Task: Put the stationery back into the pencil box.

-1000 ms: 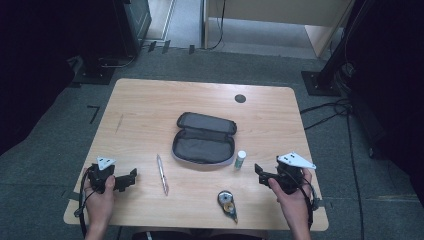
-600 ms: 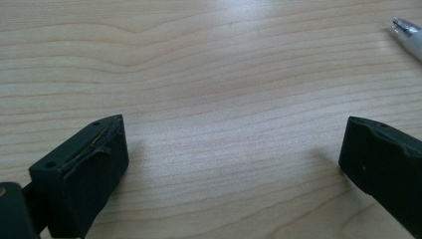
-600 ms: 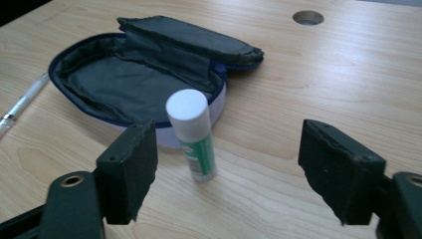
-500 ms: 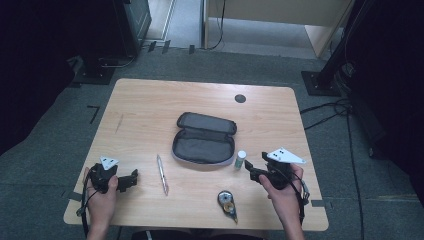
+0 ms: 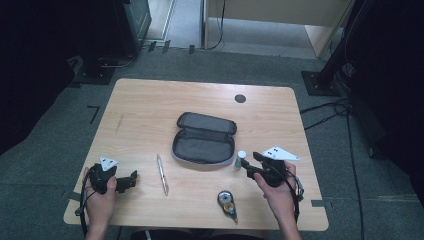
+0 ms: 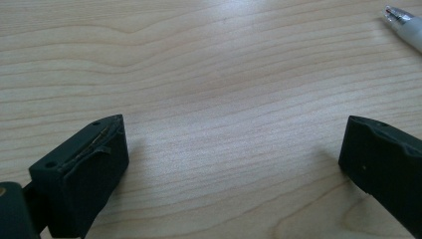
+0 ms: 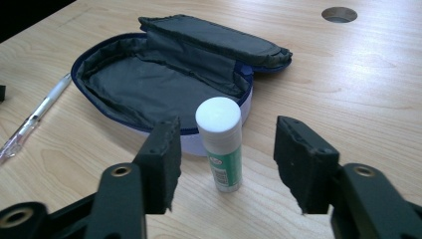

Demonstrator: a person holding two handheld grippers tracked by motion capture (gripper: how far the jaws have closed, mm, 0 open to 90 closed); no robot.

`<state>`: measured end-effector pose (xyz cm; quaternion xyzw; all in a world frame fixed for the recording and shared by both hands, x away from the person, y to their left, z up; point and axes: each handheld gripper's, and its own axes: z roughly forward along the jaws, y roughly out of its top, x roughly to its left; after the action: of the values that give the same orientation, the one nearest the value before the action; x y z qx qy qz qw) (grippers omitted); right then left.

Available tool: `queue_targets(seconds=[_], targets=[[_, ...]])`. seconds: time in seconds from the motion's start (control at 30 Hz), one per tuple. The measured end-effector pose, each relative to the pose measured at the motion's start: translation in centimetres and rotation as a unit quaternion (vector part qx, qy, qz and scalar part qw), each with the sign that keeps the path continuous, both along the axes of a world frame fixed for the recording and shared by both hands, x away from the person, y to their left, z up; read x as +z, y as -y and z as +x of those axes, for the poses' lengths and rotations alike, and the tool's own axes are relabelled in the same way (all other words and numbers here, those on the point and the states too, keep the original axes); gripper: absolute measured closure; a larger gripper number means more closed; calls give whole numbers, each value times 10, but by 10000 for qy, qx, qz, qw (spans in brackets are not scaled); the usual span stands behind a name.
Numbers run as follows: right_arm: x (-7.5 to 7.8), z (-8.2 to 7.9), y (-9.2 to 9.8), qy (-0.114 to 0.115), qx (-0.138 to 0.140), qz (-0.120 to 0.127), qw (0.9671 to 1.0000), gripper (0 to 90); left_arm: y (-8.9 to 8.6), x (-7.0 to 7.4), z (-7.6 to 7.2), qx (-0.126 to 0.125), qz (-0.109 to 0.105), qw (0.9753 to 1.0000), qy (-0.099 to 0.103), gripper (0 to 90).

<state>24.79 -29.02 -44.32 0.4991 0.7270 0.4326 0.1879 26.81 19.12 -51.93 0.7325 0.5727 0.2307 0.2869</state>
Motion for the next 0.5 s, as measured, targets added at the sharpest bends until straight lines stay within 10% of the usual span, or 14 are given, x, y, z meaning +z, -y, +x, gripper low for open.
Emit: queue_targets(seconds=[0.5], targets=[[-7, 13, -12, -134, -1, -68, 9999, 515, 0, 0, 0, 1, 1, 10000, 1, 0]])
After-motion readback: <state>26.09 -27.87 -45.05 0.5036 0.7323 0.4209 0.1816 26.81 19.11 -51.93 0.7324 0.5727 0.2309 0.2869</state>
